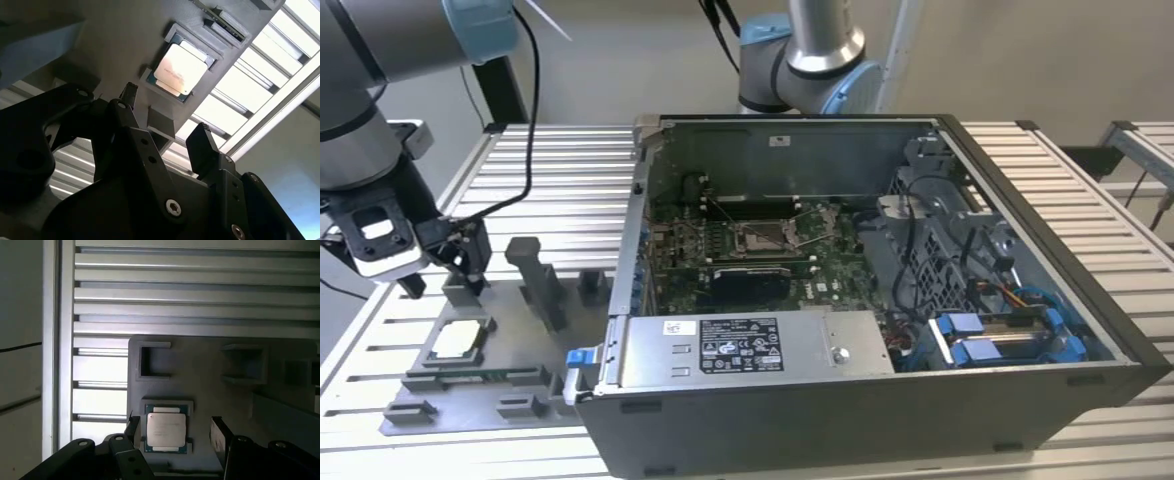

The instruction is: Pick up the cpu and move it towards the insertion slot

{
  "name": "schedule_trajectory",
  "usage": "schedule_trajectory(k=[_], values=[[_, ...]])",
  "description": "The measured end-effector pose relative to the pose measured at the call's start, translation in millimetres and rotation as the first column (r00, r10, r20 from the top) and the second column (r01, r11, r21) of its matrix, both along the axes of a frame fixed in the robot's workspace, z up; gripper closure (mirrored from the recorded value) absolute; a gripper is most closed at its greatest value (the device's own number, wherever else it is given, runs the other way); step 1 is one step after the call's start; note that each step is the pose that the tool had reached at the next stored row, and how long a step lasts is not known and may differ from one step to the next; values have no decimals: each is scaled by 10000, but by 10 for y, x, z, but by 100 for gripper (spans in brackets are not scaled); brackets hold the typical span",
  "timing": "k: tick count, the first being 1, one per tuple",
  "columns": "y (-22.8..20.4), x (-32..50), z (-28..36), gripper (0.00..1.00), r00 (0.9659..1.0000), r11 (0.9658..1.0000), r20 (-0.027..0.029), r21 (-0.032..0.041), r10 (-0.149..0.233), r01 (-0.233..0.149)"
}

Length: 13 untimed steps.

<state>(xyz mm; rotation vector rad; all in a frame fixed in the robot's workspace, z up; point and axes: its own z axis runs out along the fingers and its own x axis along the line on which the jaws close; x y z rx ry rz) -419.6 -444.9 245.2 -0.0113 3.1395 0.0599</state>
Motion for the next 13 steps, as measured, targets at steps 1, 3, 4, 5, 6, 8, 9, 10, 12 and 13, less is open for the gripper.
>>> schedule_trajectory(k=[1, 3, 4, 5, 6, 8, 9, 10, 12, 13], values=[[0, 0, -6, 0, 10000, 10000, 0, 1, 0, 0], [-1, -1, -18, 0, 10000, 10000, 0, 1, 0, 0], [-1, -1, -24, 0, 10000, 10000, 0, 0, 0, 0], [-2, -2, -29, 0, 10000, 10000, 0, 0, 1, -1], [-2, -2, -35, 0, 10000, 10000, 0, 0, 1, -1], [-2, -3, -45, 0, 10000, 10000, 0, 0, 2, -2], [-2, -3, -50, 0, 10000, 10000, 1, 1, 2, -2], [-1, -5, -56, 0, 10000, 10000, 1, 1, 0, 0], [-2, -6, -67, 0, 10000, 10000, 0, 0, 1, -1], [-2, -7, -72, 0, 10000, 10000, 0, 0, 1, -1]])
